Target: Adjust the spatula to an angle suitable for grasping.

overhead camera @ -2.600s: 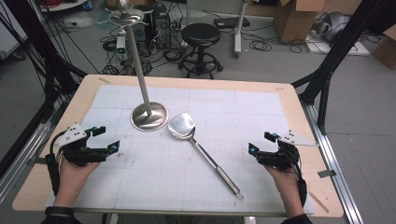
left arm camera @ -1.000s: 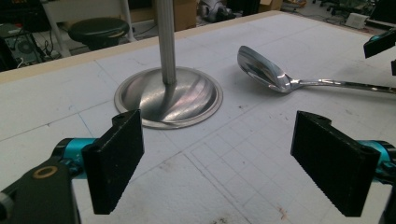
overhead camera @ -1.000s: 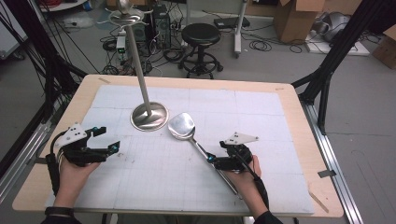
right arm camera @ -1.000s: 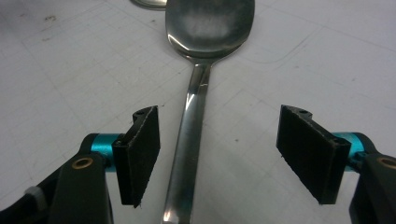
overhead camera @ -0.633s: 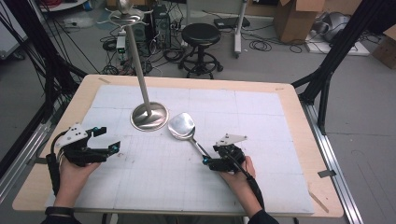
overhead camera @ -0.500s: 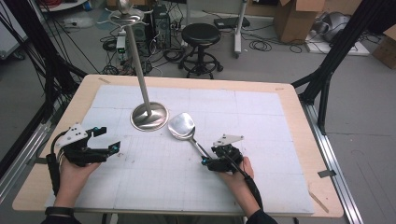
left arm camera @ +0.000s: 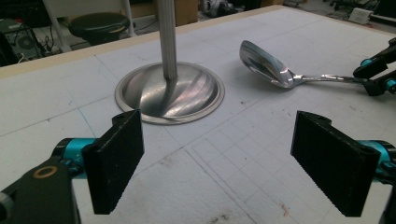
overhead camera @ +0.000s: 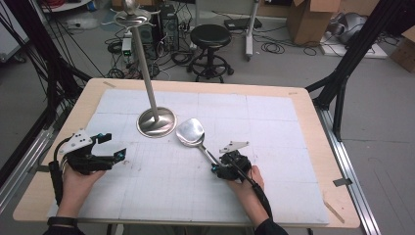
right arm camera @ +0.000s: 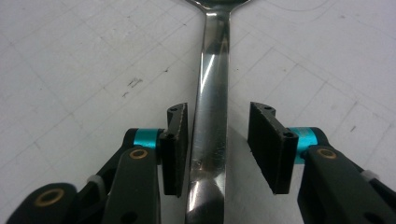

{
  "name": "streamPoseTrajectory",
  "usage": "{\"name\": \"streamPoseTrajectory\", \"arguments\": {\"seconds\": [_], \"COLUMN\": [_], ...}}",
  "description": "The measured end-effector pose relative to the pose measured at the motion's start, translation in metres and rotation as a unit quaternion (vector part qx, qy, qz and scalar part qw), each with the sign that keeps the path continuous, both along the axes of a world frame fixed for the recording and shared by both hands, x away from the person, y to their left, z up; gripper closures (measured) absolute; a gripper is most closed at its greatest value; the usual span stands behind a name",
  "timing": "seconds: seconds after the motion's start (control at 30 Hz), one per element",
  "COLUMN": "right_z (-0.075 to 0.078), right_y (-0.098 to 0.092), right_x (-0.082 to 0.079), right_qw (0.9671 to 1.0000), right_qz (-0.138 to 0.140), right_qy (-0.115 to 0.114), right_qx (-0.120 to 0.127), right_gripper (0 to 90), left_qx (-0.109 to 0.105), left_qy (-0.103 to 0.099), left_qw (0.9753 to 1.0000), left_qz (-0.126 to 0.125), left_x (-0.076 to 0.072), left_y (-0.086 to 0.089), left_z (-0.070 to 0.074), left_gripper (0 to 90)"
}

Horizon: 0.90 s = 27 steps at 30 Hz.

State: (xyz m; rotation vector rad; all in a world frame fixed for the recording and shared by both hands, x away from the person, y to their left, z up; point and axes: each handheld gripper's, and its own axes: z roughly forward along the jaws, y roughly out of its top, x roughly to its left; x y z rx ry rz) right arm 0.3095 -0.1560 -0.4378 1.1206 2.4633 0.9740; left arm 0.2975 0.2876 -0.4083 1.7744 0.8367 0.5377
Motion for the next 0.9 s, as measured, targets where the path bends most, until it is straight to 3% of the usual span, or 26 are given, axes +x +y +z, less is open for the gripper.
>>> {"name": "streamPoseTrajectory", "arguments": {"seconds": [0.07, 0.1, 0.37, 0.57, 0.7, 0.9], "right_z": [0.001, 0.002, 0.007, 0.007, 0.008, 0.008], "right_y": [0.001, 0.004, 0.011, 0.008, 0.007, 0.001], "right_x": [0.002, 0.001, 0.003, 0.007, 0.008, 0.010], "right_qw": [1.0000, 0.9998, 0.9990, 0.9989, 0.9989, 0.9989], "right_qz": [-0.003, -0.002, -0.003, -0.007, 0.001, 0.012], "right_qy": [0.005, 0.005, 0.025, 0.042, 0.040, 0.044], "right_qx": [-0.004, -0.019, -0.036, -0.021, -0.024, -0.007], "right_gripper": [60.2, 61.9, 72.0, 74.8, 75.1, 75.4], "left_qx": [0.001, 0.003, 0.001, 0.002, 0.001, -0.001], "left_qy": [0.001, 0.003, 0.002, 0.001, 0.000, 0.000], "left_qw": [1.0000, 1.0000, 1.0000, 1.0000, 1.0000, 1.0000], "left_qz": [0.001, 0.000, 0.002, 0.000, 0.001, 0.001], "left_x": [0.000, 0.000, 0.000, 0.000, 0.000, 0.000], "left_y": [0.000, -0.001, -0.001, -0.001, -0.001, 0.000], "left_z": [-0.001, -0.001, -0.001, 0.000, 0.000, 0.000], "left_gripper": [17.8, 17.8, 17.8, 17.8, 17.8, 17.8]}}
